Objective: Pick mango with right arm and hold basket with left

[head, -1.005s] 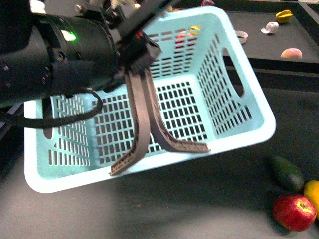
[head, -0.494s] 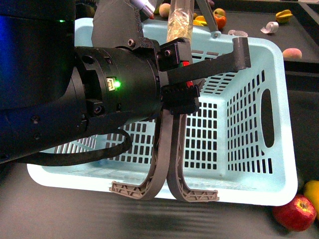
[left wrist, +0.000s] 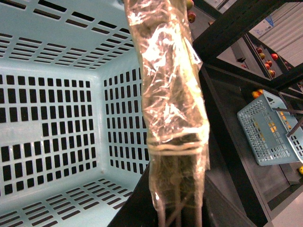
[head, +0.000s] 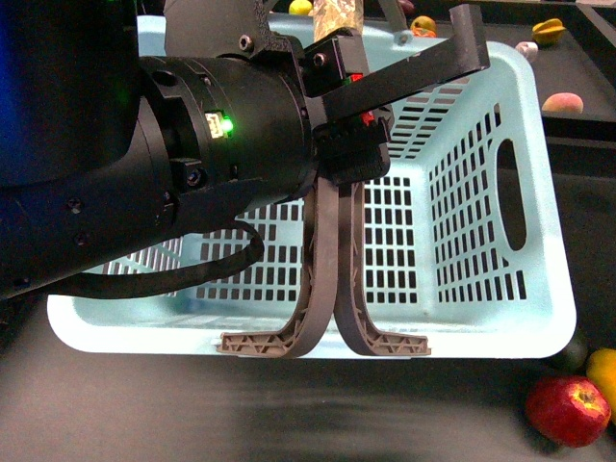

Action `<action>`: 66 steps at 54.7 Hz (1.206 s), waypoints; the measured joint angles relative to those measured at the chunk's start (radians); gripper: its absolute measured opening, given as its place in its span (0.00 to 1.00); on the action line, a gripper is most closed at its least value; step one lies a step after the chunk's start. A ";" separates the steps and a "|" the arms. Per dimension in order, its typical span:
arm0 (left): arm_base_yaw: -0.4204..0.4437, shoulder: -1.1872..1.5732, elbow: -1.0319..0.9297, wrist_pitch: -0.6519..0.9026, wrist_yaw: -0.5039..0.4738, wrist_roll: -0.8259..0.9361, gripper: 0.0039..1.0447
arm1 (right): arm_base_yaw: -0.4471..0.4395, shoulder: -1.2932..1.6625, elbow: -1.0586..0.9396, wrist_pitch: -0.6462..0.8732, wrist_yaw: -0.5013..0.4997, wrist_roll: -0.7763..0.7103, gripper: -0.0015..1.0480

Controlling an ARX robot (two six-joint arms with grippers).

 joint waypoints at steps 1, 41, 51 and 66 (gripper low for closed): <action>0.000 0.000 0.000 0.002 0.000 0.002 0.06 | 0.000 0.000 0.000 0.000 0.000 0.000 0.92; -0.001 0.000 0.000 0.003 -0.002 0.003 0.06 | -0.246 0.498 0.013 0.303 -0.238 0.062 0.92; -0.001 0.000 0.000 0.003 -0.002 0.003 0.06 | -0.363 0.913 0.078 0.534 -0.336 0.013 0.92; -0.001 0.000 0.000 0.003 -0.002 0.003 0.06 | -0.422 1.555 0.200 0.848 -0.308 -0.105 0.92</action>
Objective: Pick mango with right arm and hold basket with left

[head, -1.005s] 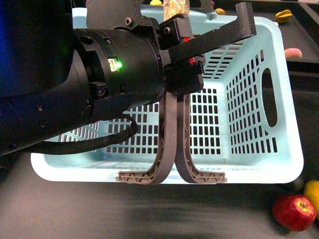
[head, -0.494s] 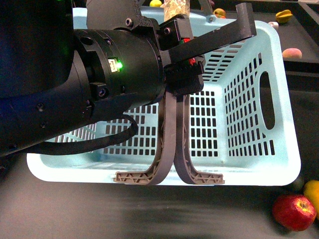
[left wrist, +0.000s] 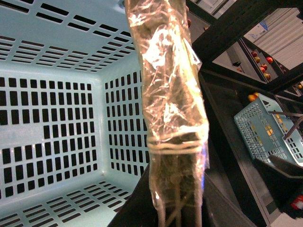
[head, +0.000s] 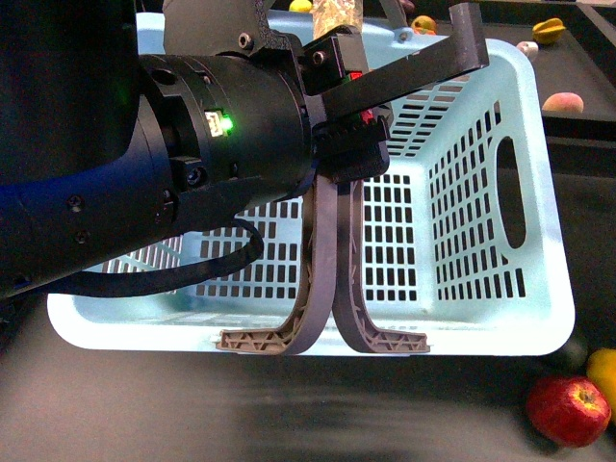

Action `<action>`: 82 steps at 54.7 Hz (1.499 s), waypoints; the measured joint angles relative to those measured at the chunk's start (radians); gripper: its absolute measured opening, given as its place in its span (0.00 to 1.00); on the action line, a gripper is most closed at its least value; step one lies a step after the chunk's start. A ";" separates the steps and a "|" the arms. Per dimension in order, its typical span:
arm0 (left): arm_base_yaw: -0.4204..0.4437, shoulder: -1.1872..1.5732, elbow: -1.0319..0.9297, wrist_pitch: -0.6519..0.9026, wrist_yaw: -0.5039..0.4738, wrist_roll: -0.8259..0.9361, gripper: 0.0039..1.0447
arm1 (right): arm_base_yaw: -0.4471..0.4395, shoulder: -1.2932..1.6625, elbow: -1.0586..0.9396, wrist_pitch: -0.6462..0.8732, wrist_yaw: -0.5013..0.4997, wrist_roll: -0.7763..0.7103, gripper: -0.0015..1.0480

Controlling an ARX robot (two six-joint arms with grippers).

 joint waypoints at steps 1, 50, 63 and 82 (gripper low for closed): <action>0.000 0.000 0.000 0.000 0.000 0.000 0.06 | -0.003 0.048 0.011 0.017 0.005 -0.008 0.92; 0.000 0.000 0.000 0.000 0.000 0.000 0.06 | -0.064 0.982 0.441 0.090 0.143 -0.107 0.92; 0.000 0.000 0.000 0.000 0.000 0.000 0.06 | -0.051 1.054 0.530 0.050 0.169 -0.106 0.92; 0.000 0.000 0.000 0.000 0.000 0.000 0.06 | -0.026 1.133 0.594 0.048 0.185 -0.087 0.92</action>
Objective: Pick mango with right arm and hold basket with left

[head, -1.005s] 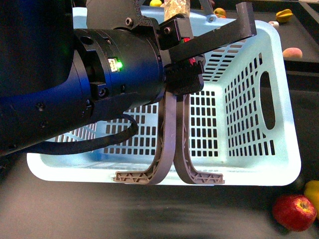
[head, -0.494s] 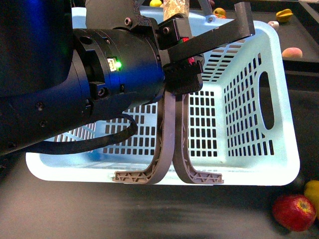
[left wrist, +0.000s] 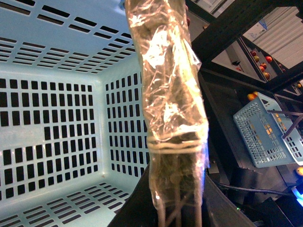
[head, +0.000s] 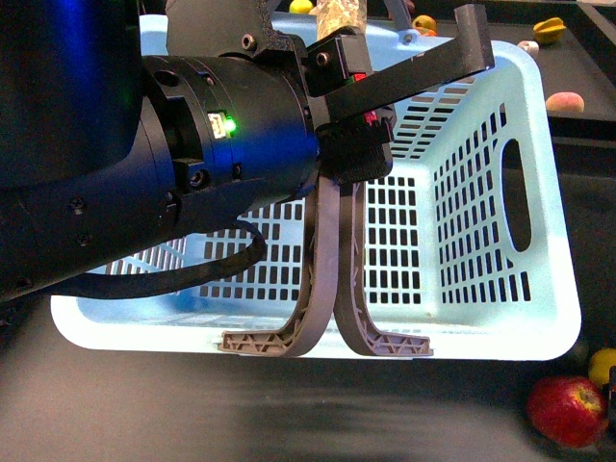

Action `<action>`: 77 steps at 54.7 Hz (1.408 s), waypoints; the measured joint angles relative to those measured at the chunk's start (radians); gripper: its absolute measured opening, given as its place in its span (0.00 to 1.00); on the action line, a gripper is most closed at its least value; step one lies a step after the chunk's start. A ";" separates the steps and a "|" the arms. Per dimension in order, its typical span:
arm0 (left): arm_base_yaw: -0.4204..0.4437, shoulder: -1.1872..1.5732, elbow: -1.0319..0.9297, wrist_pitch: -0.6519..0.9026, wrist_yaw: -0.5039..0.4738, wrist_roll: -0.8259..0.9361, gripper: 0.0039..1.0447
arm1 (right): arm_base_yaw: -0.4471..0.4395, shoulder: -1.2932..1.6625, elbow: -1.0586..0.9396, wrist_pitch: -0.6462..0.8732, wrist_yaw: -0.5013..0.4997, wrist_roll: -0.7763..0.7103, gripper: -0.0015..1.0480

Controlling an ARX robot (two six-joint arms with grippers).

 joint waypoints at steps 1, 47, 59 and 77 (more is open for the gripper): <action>0.000 0.000 0.000 0.000 0.000 0.000 0.06 | 0.002 0.005 0.006 0.000 0.000 0.005 0.92; 0.000 0.000 0.000 0.000 0.000 0.000 0.06 | -0.003 0.016 0.030 -0.026 -0.024 0.043 0.58; 0.000 0.000 0.000 0.000 -0.001 0.001 0.06 | -0.009 -0.175 -0.077 -0.072 -0.165 0.084 0.58; 0.000 0.000 0.000 0.000 0.002 0.000 0.06 | 0.067 -0.597 -0.244 -0.129 -0.346 0.232 0.58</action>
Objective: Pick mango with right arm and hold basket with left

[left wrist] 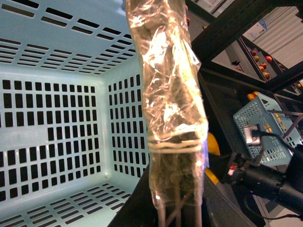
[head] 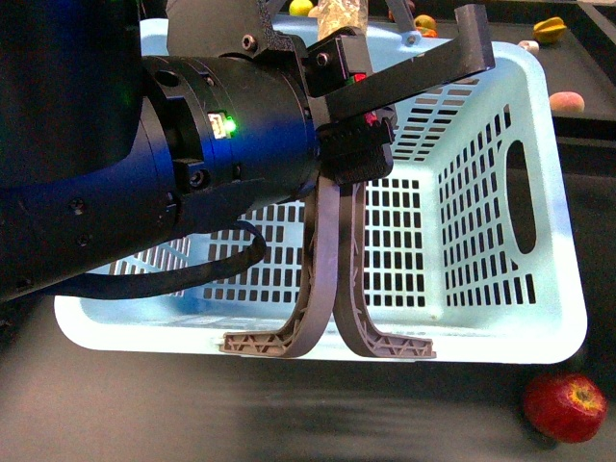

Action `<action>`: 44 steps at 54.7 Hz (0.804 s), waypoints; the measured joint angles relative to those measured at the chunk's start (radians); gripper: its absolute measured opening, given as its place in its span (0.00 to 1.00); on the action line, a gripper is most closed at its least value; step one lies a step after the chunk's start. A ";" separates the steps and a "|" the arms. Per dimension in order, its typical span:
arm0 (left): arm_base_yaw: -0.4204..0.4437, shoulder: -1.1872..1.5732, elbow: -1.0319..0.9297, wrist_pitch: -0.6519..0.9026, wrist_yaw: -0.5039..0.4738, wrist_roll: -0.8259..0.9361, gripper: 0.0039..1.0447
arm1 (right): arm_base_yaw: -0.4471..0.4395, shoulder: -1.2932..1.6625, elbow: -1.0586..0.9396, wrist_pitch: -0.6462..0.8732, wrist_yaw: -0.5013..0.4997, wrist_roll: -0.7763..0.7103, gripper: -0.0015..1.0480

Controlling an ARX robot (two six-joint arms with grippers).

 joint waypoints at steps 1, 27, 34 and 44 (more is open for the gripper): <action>0.000 0.000 0.000 0.000 0.000 0.000 0.06 | 0.006 -0.020 -0.006 -0.004 -0.008 0.010 0.58; 0.000 0.000 0.000 0.000 -0.002 0.000 0.06 | 0.368 -0.558 -0.061 -0.075 -0.085 0.404 0.58; 0.000 0.000 0.000 0.000 -0.002 0.000 0.06 | 0.479 -0.495 -0.039 -0.078 -0.008 0.423 0.58; 0.000 0.000 0.000 0.000 -0.002 0.000 0.06 | 0.564 -0.353 -0.002 -0.023 0.093 0.429 0.70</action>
